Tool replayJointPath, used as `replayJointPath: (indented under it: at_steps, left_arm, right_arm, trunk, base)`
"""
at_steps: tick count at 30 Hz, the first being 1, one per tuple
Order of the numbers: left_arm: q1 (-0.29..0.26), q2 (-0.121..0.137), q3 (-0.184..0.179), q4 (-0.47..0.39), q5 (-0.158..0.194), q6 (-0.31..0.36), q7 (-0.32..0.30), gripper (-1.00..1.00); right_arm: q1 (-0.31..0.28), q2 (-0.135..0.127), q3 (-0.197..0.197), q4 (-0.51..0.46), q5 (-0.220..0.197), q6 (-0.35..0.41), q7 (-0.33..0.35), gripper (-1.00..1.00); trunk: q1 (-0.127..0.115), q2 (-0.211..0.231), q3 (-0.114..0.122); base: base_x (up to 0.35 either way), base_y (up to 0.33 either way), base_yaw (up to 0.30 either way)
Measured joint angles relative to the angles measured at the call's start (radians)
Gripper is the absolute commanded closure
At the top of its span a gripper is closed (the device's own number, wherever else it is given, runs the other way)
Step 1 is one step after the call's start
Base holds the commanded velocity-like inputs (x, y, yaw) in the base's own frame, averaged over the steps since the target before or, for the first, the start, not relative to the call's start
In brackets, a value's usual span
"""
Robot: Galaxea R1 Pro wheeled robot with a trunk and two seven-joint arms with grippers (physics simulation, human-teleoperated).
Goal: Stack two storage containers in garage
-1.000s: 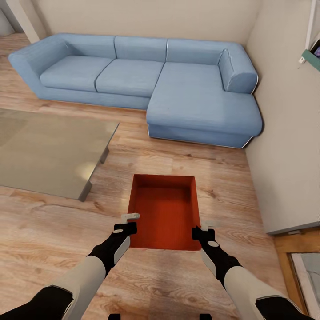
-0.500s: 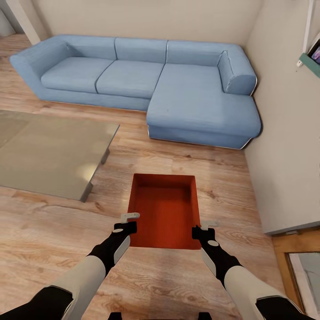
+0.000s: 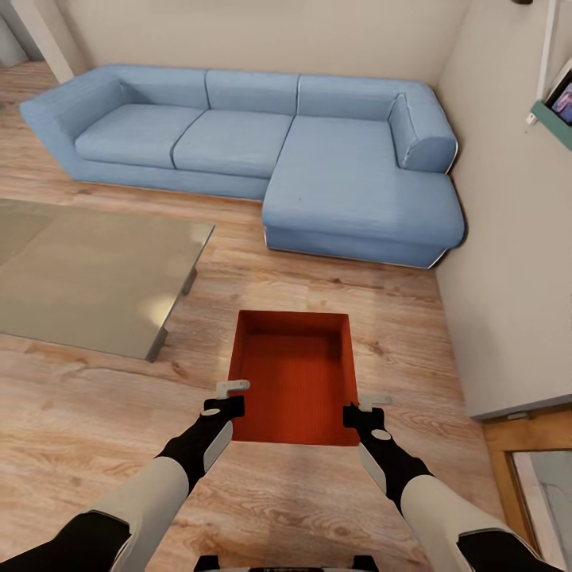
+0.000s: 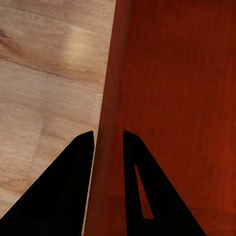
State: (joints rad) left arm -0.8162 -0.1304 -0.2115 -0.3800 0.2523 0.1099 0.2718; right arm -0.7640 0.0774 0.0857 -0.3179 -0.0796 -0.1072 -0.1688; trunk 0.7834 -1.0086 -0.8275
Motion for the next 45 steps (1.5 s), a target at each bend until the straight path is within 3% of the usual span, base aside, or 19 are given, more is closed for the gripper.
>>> replayJointPath:
  at_steps: [16,28,45]
  left_arm:
    - [0.0,0.001,-0.002,-0.001,0.003,0.0,0.0,1.0]
    - [0.0,0.002,-0.003,0.019,0.003,0.0,0.0,1.0]
    - [-0.001,0.004,-0.004,0.035,0.005,-0.001,-0.003,1.0]
  right_arm:
    - [0.0,0.0,0.0,-0.001,0.0,0.0,0.0,1.0]
    - [-0.001,0.007,-0.001,0.026,0.002,-0.007,-0.009,1.0]
    - [-0.001,0.01,-0.001,0.039,0.003,-0.005,-0.012,1.0]
  trunk:
    - [-0.061,0.112,0.05]
    - [-0.061,0.112,0.052]
    - [-0.061,0.112,0.074]
  base:
    - [0.0,0.0,0.0]
    - [0.0,0.0,-0.013]
    - [0.0,0.0,-0.133]
